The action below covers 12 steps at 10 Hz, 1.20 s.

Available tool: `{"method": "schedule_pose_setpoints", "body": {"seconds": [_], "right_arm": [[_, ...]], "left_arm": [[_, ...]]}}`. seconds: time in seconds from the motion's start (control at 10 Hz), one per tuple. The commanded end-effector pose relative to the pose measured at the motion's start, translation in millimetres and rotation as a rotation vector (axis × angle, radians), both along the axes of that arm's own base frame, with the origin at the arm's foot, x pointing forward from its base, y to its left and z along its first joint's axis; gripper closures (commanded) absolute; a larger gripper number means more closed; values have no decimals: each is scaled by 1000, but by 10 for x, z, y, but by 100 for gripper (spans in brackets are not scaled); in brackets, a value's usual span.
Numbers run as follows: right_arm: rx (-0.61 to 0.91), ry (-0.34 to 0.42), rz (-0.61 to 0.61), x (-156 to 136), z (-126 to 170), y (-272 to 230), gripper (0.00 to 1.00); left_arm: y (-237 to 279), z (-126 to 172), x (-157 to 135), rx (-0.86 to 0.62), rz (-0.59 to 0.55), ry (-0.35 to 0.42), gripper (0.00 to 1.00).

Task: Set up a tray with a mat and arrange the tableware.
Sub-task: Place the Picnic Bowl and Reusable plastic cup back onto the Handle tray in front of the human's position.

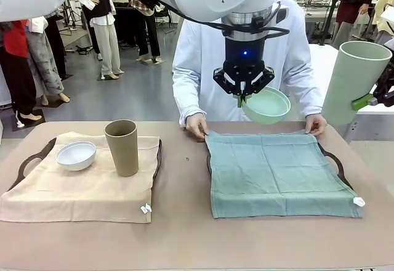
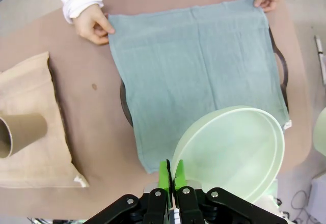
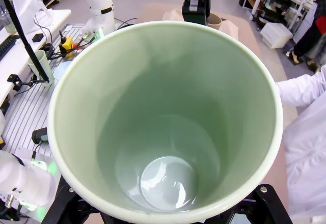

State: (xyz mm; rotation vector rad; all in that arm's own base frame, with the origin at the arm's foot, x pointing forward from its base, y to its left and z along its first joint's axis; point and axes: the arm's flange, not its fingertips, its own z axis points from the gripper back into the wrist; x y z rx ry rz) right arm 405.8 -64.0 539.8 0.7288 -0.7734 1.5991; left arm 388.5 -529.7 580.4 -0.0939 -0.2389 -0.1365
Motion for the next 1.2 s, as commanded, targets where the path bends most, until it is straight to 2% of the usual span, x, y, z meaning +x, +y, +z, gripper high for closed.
{"method": "schedule_pose_setpoints", "body": {"seconds": [0.0,0.7,0.8,1.1], "right_arm": [[5,-14,4,24,17,7,100],[5,-14,4,24,17,7,100],[0,0,0,0,0,0,19],[59,-5,38,210,-742,-3,19]], "left_arm": [[3,52,-5,-5,-9,-2,100],[3,52,-5,-5,-9,-2,100],[0,0,0,0,0,0,96],[65,-535,341,-95,-24,24,96]]}}
